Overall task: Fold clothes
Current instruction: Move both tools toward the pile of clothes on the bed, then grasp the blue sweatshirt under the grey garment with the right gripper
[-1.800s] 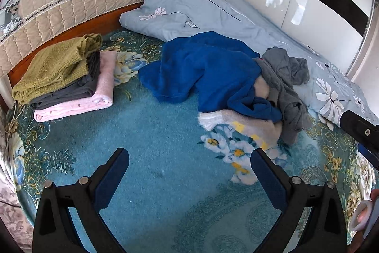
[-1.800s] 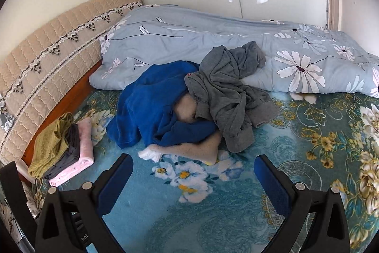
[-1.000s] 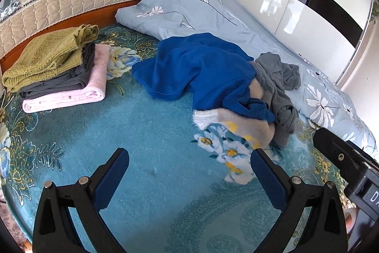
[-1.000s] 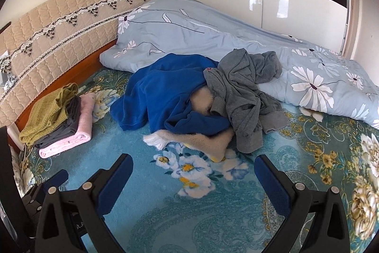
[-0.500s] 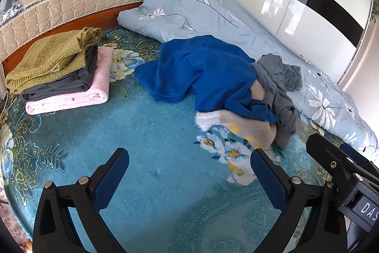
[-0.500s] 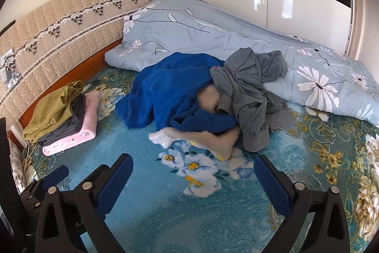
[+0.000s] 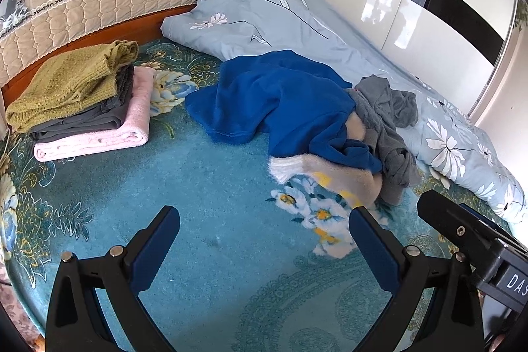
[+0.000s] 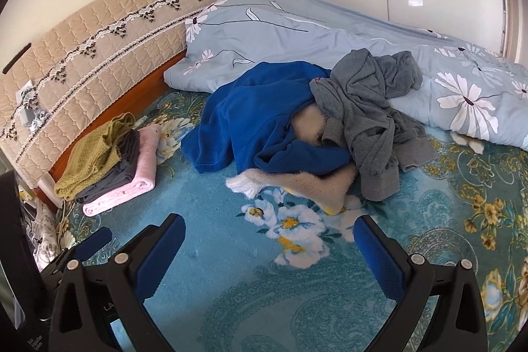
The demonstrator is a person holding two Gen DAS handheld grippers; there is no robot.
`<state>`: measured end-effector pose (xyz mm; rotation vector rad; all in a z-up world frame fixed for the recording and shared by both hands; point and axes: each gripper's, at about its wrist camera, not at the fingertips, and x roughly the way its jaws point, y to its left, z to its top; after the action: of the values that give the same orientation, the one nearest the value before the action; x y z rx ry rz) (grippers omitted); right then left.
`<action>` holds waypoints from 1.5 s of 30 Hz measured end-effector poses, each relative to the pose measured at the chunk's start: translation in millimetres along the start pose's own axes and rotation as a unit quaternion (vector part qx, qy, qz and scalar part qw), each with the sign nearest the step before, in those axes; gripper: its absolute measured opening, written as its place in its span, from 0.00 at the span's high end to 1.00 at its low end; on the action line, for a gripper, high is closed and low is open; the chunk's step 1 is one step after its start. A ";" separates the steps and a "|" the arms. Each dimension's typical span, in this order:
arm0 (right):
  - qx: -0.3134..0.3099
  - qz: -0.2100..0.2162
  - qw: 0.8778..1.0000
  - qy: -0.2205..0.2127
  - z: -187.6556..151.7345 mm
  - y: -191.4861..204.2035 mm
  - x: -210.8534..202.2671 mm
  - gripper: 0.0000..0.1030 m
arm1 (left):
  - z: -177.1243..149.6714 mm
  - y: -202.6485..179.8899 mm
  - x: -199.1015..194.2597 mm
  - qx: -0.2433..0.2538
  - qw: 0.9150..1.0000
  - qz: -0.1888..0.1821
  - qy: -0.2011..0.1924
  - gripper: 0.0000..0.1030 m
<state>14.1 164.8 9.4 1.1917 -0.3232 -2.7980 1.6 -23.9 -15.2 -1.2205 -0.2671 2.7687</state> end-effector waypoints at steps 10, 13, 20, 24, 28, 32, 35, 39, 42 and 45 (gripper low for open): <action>0.105 0.089 0.990 0.016 64.6 -38.3 40.1 0.06 | 30.5 34.8 -33.5 -0.032 0.997 0.034 -0.062 0.01; 0.147 0.120 0.982 0.028 86.6 -45.1 73.0 0.09 | 32.3 48.6 -35.6 -0.046 0.996 0.040 -0.065 0.01; 0.242 0.136 0.958 0.069 114.9 -61.0 146.2 0.22 | 22.2 72.9 -33.9 -0.097 0.993 0.032 -0.052 0.01; 0.301 0.142 0.939 0.087 114.1 -72.1 179.0 0.44 | 16.0 80.2 -32.0 -0.125 0.991 0.023 -0.050 0.01; 0.313 0.114 0.938 0.097 116.1 -72.5 202.4 0.51 | 7.6 89.1 -33.9 -0.157 0.986 0.012 -0.051 0.01; 0.309 0.075 0.943 0.098 119.6 -76.9 216.0 0.51 | 3.0 97.4 -34.9 -0.181 0.982 0.005 -0.055 0.01; 0.341 0.090 0.930 0.101 115.0 -83.6 227.3 0.51 | 0.3 100.2 -31.8 -0.195 0.979 -0.004 -0.054 0.01; 0.369 0.116 0.916 0.104 111.9 -82.6 239.9 0.51 | -1.0 98.4 -29.4 -0.191 0.980 -0.008 -0.054 0.01; 0.385 0.119 0.909 0.106 110.1 -81.6 243.8 0.67 | -1.4 98.3 -29.6 -0.192 0.980 -0.016 -0.057 0.01; 0.434 0.151 0.884 0.083 107.5 -88.5 238.4 0.87 | -2.1 101.3 -28.3 -0.201 0.978 -0.022 -0.057 0.01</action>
<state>-228.1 230.6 -105.6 1.3143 -1.6986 -2.2525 19.7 -127.5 -16.6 -1.1061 -0.8889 2.8361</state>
